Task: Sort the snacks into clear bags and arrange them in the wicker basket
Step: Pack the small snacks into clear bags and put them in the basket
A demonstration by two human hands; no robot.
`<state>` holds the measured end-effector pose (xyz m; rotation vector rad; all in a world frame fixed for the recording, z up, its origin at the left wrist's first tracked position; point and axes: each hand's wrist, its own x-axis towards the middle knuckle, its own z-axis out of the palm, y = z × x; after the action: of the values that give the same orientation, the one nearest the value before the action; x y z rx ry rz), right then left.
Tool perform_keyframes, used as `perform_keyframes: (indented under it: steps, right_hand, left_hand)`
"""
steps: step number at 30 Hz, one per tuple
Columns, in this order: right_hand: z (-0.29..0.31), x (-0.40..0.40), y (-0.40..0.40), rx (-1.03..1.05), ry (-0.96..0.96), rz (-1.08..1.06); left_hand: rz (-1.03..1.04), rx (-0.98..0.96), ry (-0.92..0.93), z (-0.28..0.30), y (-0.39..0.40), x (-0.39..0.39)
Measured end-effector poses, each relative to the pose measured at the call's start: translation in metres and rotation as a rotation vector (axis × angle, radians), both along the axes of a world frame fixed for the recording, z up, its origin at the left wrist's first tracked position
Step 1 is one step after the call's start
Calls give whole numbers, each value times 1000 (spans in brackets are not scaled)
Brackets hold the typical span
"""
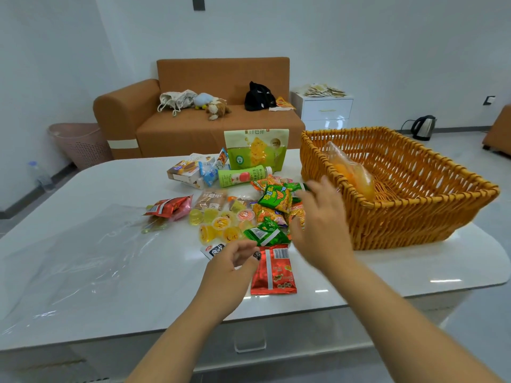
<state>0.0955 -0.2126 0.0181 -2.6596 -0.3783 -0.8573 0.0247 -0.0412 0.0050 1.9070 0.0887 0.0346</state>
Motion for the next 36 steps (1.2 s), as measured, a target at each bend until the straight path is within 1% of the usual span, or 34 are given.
perform_keyframes:
  steps: [2, 3, 5, 6, 8, 11, 14, 18, 21, 23, 26, 28, 29, 31, 34, 36]
  right_hand:
    - [-25, -18, 18, -2, 136, 110]
    - [-30, -24, 25, 40, 205, 140]
    - [-27, -33, 36, 227, 345, 155]
    - [-23, -37, 41, 326, 385, 152]
    - [-18, -46, 52, 430, 417, 145]
    - [-16, -66, 68, 503, 451, 185]
    - [-24, -81, 83, 524, 505, 240]
    - [-34, -92, 99, 536, 634, 267]
    - [-36, -91, 113, 523, 720, 273]
    - [-35, -91, 122, 499, 719, 299]
    - [-35, -92, 137, 443, 690, 353]
    - [-37, -93, 144, 411, 696, 371]
    - [-38, -94, 146, 399, 704, 376]
    - [-39, -96, 146, 378, 714, 381]
    - [-39, -96, 141, 368, 711, 372]
    - [-36, -95, 136, 378, 701, 360]
  left_hand:
    - [36, 30, -8, 4, 7, -1]
    - [60, 61, -18, 6, 13, -1]
    - [127, 162, -50, 10, 30, -2]
    - [167, 221, -60, 13, 41, -4]
    - [245, 330, -89, 19, 66, -10]
    - [356, 458, -163, 28, 107, -24]
    - [430, 643, -107, 21, 144, -29]
    - [251, 834, 42, -7, 167, -15]
    - [171, 953, 86, -20, 175, -2]
    - [149, 1025, 126, -22, 176, 5]
    - [94, 1195, 283, -23, 172, 9]
    - [127, 1248, 314, -22, 170, 10]
    - [171, 1241, 288, -20, 170, 10]
    - [283, 1164, 160, -8, 168, 9]
    - [451, 982, -136, 13, 164, 0]
    - [509, 945, -350, 22, 162, -6]
